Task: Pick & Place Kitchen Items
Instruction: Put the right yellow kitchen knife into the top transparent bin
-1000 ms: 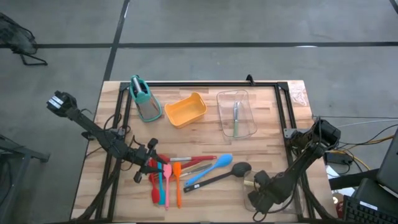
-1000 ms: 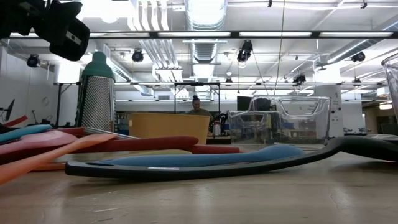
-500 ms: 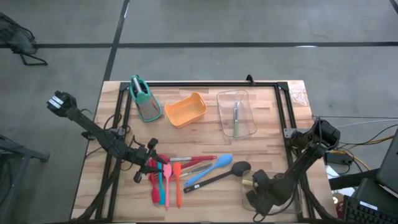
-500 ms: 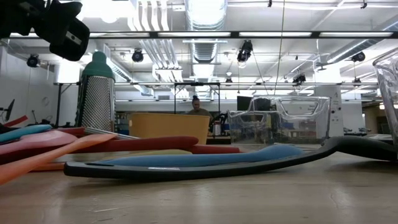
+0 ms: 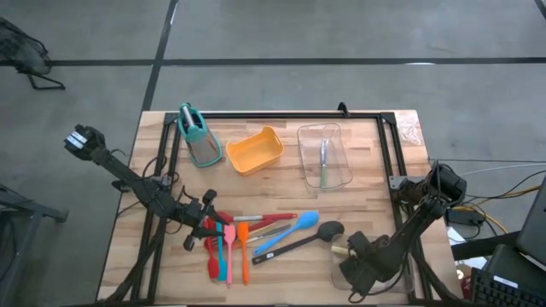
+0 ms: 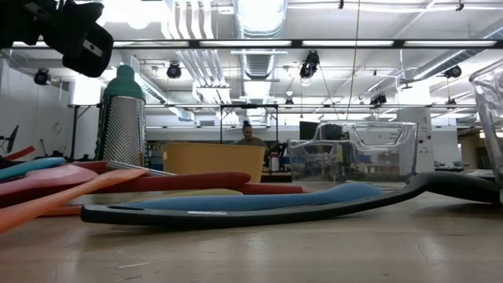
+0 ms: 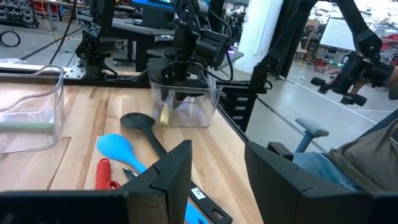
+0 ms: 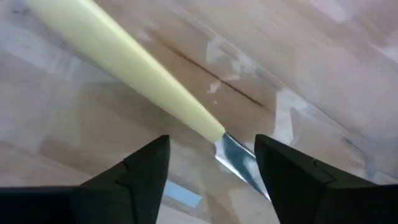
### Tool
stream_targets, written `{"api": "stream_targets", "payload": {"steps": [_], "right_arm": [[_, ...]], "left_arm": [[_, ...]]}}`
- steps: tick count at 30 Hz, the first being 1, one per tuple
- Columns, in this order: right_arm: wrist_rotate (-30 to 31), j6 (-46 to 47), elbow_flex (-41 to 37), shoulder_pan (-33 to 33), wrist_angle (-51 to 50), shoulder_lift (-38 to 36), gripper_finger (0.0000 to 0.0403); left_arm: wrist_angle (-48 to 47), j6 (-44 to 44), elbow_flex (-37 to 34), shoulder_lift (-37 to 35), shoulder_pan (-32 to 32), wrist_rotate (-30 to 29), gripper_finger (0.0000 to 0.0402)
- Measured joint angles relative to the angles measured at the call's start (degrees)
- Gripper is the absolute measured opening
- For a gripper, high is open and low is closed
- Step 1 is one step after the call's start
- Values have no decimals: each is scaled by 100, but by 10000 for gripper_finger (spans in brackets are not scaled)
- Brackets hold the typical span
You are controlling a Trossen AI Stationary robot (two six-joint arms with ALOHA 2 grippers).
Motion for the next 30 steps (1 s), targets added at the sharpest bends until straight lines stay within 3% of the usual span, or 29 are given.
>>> {"api": "stream_targets", "payload": {"steps": [8, 13, 19, 30], "right_arm": [[484, -755, -5, -3, 128, 27, 255], [503, -897, -78, -3, 222, 17, 235], [489, -1024, -97, -3, 248, 15, 177], [187, -1395, -104, -4, 376, 9, 25]], "left_arm": [[-7, 0, -6, 0, 0, -2, 156], [-4, 0, -6, 0, -2, 0, 156], [-4, -2, -6, 0, -2, -2, 156], [-2, -2, -8, 0, -2, -2, 156]]}}
